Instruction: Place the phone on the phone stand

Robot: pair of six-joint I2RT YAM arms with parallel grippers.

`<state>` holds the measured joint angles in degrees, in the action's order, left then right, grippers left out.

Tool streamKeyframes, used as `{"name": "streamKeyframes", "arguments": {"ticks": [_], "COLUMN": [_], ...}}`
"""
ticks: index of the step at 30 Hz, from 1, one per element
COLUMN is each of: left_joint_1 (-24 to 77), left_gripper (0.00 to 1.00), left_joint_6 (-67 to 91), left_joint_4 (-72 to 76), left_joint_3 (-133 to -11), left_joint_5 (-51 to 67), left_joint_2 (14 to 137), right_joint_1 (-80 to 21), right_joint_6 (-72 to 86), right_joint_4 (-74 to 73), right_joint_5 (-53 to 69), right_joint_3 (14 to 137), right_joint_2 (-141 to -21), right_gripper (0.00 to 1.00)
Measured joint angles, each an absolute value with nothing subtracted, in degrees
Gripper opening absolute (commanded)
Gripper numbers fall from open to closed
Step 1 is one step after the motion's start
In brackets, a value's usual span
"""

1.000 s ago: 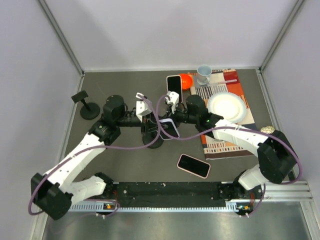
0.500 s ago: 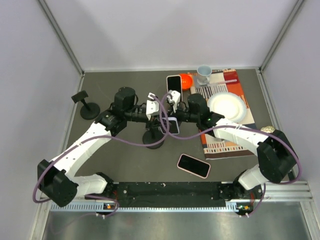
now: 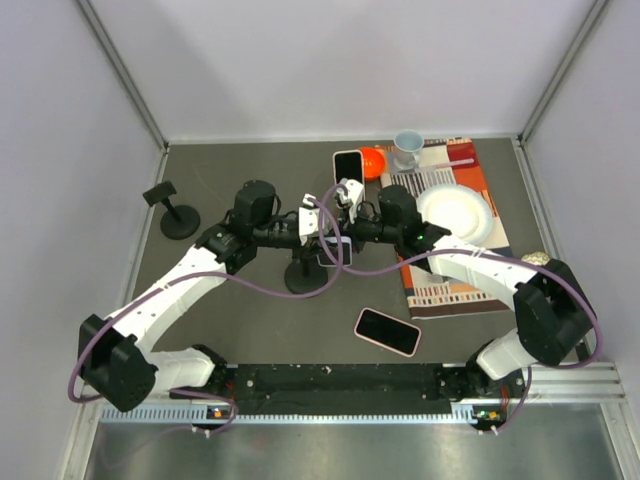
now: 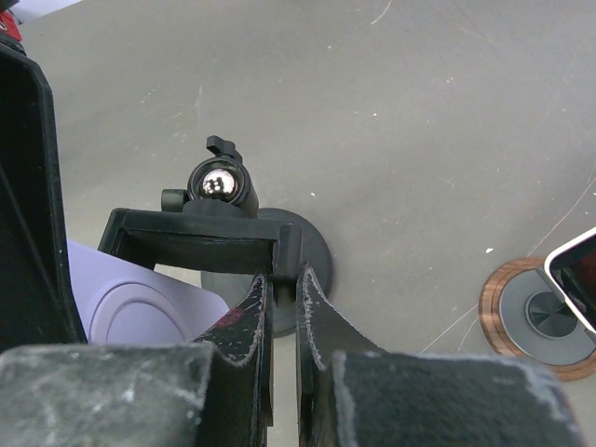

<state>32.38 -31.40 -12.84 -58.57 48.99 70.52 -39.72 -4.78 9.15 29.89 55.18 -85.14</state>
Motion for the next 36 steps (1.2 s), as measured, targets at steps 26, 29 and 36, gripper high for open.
{"name": "streamKeyframes", "arguments": {"ticks": [26, 29, 36], "left_joint_1": [31.6, 30.8, 28.3], "left_gripper": [0.0, 0.0, 0.0], "left_joint_6": [-34.7, -34.7, -35.8], "left_joint_4": [-14.9, -12.9, -19.3], "left_joint_3": [-60.7, -59.5, -65.7], "left_joint_5": [46.7, 46.9, 50.8], "left_joint_2": [72.6, 72.6, 77.0], "right_joint_1": [-39.4, -39.4, -38.5], "right_joint_6": [-5.5, -6.0, -9.1], "right_joint_4": [11.4, 12.0, 6.0], "right_joint_5": [26.4, 25.2, 28.8], "right_joint_3": [55.2, 55.0, 61.1], "right_joint_2": [-86.0, -86.0, -89.4], "right_gripper": [0.0, 0.0, 0.0]}}
